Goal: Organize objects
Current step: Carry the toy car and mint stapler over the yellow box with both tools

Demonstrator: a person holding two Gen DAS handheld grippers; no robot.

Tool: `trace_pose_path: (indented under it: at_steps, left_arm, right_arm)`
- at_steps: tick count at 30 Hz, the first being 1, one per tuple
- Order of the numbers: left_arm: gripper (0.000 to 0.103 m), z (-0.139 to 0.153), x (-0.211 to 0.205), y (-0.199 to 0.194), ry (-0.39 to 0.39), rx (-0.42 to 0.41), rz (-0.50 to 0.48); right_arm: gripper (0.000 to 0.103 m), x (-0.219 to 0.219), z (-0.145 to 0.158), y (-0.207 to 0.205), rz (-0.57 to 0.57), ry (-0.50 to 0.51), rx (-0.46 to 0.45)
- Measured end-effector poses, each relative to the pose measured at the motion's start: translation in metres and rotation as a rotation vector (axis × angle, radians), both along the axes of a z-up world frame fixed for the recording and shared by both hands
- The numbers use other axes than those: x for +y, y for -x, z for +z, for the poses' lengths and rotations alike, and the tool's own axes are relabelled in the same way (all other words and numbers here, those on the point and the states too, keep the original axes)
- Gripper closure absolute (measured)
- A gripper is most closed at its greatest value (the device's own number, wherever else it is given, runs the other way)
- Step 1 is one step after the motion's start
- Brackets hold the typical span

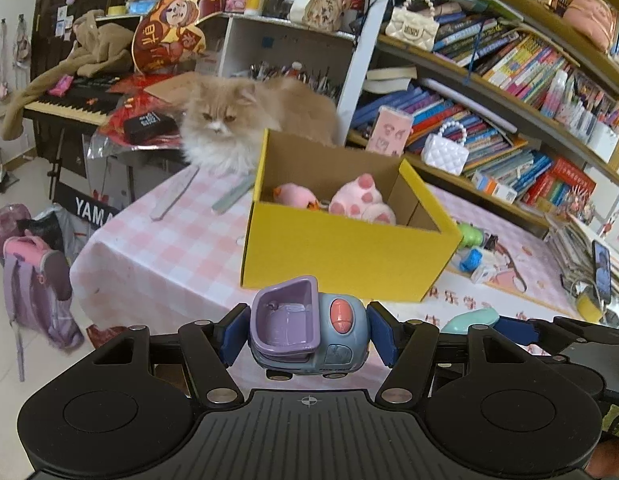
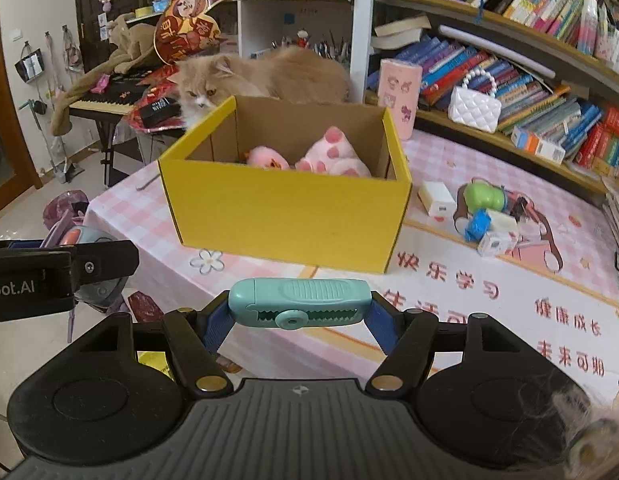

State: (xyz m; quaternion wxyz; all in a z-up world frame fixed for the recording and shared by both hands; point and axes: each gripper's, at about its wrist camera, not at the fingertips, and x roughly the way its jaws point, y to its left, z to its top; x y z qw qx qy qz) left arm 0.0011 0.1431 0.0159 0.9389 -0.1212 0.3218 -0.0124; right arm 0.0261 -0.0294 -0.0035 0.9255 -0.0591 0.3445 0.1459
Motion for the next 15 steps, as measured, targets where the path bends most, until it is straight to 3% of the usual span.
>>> trace_pose_path:
  at_steps: [7, 15]
  left_arm:
    - [0.040, 0.020, 0.006, -0.021, 0.002, -0.070, 0.027]
    - [0.040, 0.040, 0.005, -0.071, -0.020, -0.147, 0.061]
  right_arm:
    - [0.036, 0.006, 0.025, -0.029, 0.009, -0.035, -0.060]
    - [0.036, 0.010, 0.048, -0.094, 0.038, -0.033, -0.136]
